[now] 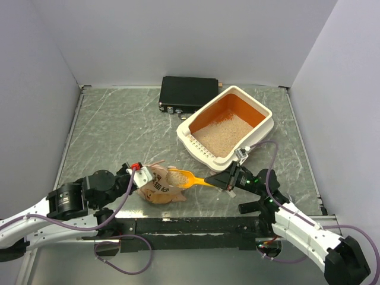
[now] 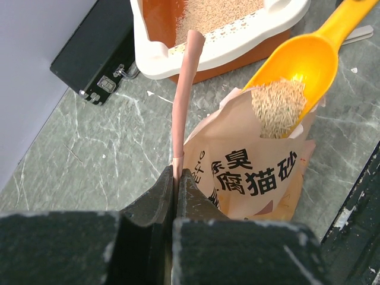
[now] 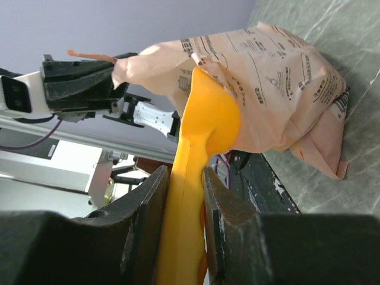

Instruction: Fill the litter box with clean litter

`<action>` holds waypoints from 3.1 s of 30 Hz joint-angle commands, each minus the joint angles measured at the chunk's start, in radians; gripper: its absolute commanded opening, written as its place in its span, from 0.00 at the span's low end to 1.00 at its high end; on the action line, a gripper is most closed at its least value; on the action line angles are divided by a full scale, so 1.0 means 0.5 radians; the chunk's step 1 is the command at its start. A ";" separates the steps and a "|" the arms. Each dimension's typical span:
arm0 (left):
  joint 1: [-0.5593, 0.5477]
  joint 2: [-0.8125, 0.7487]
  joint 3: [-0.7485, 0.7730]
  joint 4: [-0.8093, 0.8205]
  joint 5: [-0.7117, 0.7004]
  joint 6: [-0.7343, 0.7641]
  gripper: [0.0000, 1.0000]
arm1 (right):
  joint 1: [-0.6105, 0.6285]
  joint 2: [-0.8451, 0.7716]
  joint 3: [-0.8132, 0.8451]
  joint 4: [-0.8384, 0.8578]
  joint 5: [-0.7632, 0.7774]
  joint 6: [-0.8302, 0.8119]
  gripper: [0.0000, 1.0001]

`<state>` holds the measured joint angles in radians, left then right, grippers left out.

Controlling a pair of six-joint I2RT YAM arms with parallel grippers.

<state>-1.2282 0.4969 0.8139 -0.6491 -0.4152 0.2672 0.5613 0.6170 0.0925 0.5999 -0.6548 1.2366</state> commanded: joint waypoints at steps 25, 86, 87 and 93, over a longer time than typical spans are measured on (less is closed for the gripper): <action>-0.001 -0.132 -0.060 0.295 -0.072 0.015 0.01 | -0.089 -0.237 -0.133 -0.129 0.187 0.536 0.00; -0.007 -0.435 -0.388 0.528 -0.360 -0.151 0.01 | -0.242 0.471 1.364 -1.770 1.871 -1.101 0.00; -0.004 -0.441 -0.388 0.528 -0.363 -0.148 0.01 | -0.242 0.572 1.461 -1.807 1.874 -1.172 0.00; -0.004 -0.420 -0.388 0.534 -0.375 -0.139 0.01 | -0.095 0.922 1.778 -2.074 2.094 -1.684 0.00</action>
<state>-1.2282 0.2878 0.6094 -0.4416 -0.5522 0.2146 0.4587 0.9997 0.8848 -0.3321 0.2897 0.6319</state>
